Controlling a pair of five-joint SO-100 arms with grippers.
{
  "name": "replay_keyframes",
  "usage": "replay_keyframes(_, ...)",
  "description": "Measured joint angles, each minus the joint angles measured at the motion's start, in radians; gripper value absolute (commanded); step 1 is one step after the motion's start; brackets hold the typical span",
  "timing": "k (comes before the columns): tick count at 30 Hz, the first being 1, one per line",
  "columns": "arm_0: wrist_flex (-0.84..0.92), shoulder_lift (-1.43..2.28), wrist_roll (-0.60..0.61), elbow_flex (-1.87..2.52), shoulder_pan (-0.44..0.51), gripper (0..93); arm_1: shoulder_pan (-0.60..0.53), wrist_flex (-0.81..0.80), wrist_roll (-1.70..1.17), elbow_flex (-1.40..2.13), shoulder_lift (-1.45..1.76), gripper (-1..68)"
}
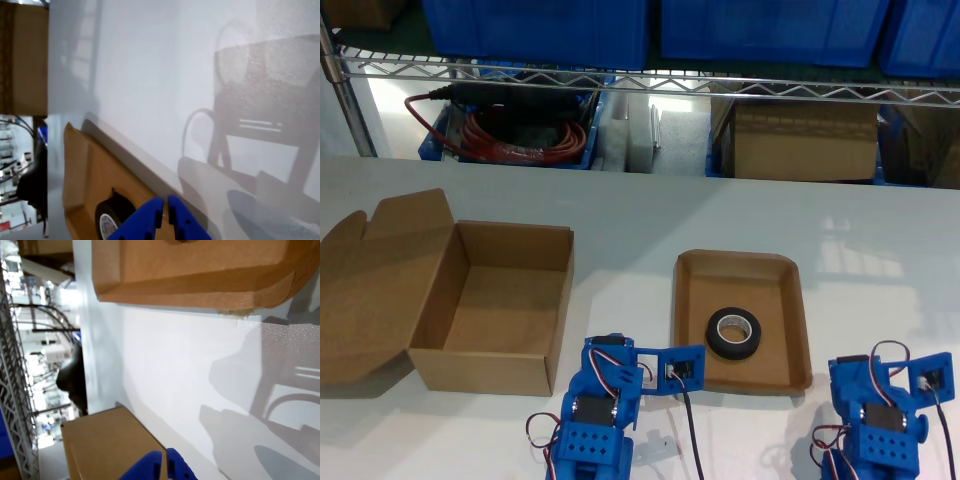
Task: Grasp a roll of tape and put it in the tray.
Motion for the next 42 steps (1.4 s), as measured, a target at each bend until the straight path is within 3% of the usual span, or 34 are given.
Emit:
replay_keyframes(13, 0.0, 0.0, 0.0, 0.0, 0.0, 0.2, 0.029, 0.084, 0.041, 0.08, 0.138, 0.0)
replay_keyframes(42, 0.0, 0.0, 0.0, 0.0, 0.0, 0.2, 0.034, 0.092, 0.041, 0.08, 0.138, 0.0)
